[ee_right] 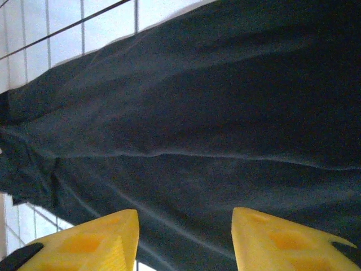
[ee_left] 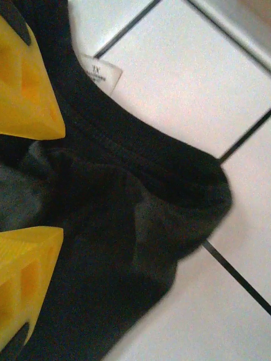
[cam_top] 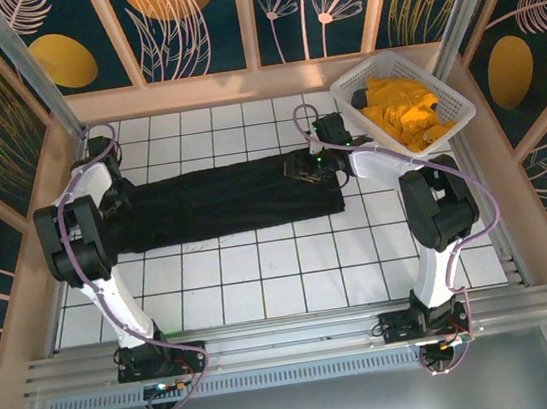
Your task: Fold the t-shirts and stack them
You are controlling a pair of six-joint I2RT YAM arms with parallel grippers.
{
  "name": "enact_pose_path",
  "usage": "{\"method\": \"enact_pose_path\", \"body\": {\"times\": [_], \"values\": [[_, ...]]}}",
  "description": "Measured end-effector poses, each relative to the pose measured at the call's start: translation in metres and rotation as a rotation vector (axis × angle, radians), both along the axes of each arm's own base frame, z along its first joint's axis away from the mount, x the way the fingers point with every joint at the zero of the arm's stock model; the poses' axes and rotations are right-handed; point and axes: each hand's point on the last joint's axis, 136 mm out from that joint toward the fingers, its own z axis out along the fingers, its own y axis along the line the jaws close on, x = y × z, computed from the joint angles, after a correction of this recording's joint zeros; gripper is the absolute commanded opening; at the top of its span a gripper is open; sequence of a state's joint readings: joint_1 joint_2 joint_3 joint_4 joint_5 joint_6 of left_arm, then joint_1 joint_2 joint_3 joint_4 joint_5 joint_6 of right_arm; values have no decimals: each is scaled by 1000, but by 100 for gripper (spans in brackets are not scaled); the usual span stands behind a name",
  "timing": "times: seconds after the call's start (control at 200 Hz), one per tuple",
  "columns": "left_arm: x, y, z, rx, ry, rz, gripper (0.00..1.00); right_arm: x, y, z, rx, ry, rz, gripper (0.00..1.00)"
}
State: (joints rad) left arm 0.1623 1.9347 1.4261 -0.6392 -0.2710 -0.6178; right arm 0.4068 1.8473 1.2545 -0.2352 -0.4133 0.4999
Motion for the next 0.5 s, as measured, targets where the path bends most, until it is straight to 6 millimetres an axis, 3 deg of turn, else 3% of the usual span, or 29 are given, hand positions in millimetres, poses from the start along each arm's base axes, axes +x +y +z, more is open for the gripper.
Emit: {"method": "enact_pose_path", "body": {"times": [0.11, 0.2, 0.35, 0.5], "values": [[-5, -24, 38, -62, -131, 13, 30, 14, -15, 3, -42, -18, -43, 28], [-9, -53, 47, -167, -205, 22, 26, 33, -24, 8, -76, -46, -71, 25], [-20, -99, 9, -366, -182, 71, 24, 65, -31, 1, -144, -79, -94, 24], [-24, -111, -28, -446, -112, 154, 22, 81, -42, -28, -222, -45, -105, 22]]}}
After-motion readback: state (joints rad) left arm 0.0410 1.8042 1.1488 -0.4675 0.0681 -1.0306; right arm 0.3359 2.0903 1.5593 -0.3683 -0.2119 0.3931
